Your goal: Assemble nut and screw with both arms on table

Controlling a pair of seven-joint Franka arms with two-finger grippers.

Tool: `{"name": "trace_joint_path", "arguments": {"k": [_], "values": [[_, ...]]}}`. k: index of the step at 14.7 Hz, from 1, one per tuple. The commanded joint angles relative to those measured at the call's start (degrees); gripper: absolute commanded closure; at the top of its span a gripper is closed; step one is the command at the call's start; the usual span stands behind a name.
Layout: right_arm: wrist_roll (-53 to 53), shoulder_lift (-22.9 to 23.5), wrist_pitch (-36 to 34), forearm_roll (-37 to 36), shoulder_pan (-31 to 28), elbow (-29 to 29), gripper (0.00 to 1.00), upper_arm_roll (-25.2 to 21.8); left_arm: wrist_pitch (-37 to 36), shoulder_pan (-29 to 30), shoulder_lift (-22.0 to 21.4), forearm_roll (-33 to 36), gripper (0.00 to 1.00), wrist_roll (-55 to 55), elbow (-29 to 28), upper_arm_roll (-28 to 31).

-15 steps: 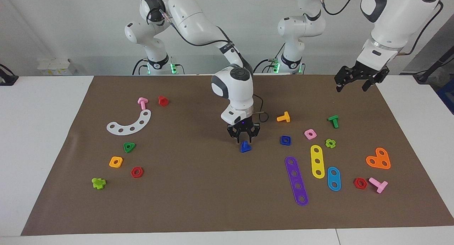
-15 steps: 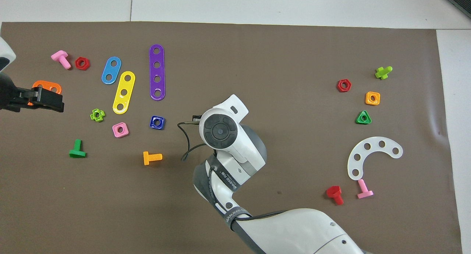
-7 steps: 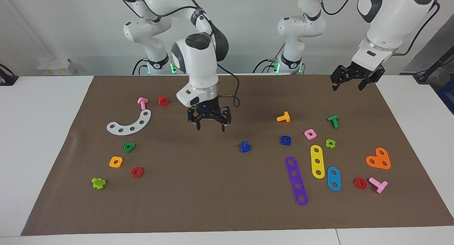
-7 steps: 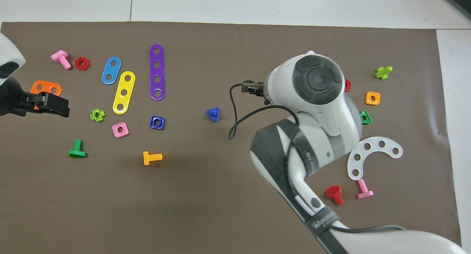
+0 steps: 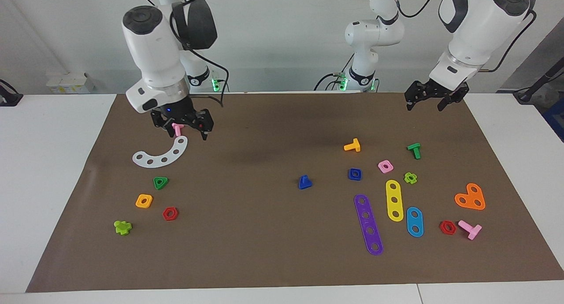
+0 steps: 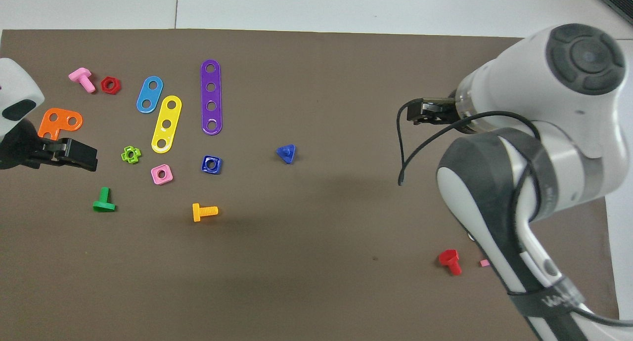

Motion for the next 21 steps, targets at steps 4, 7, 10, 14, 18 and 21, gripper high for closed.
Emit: {"name": "trace_joint_path", "arguments": {"k": [4, 7, 10, 14, 18, 21], "values": [[-15.4, -5.9, -6.53, -0.27, -12.03, -1.42, 0.0, 0.81, 12.06, -2.47, 2.31, -4.09, 0.06, -5.61, -7.03, -0.07], [-21.57, -5.99, -8.21, -0.27, -16.87, -1.42, 0.0, 0.81, 21.19, -6.25, 4.95, -4.09, 0.06, -7.11, -11.15, -0.07], [-20.79, -6.08, -8.3, -0.27, -16.45, -1.07, 0.0, 1.16, 31.2, -8.97, 6.27, -4.09, 0.05, -7.03, -16.34, -0.16], [-18.06, -7.05, -8.3, -0.7, -16.09, 0.24, 0.0, 2.65, 39.48, -12.14, 13.9, -4.09, 0.06, -7.11, -17.14, -0.07], [-17.97, -7.22, -9.7, -0.36, -16.09, 0.61, 0.0, 3.35, 43.72, -13.73, 18.75, -3.83, 0.07, -6.24, -17.14, 0.1], [-17.62, -7.75, -9.36, -0.27, -15.92, -0.54, 0.0, 3.53, 43.63, -13.47, 18.93, -3.56, 0.1, -3.08, -17.23, 0.1]]}}
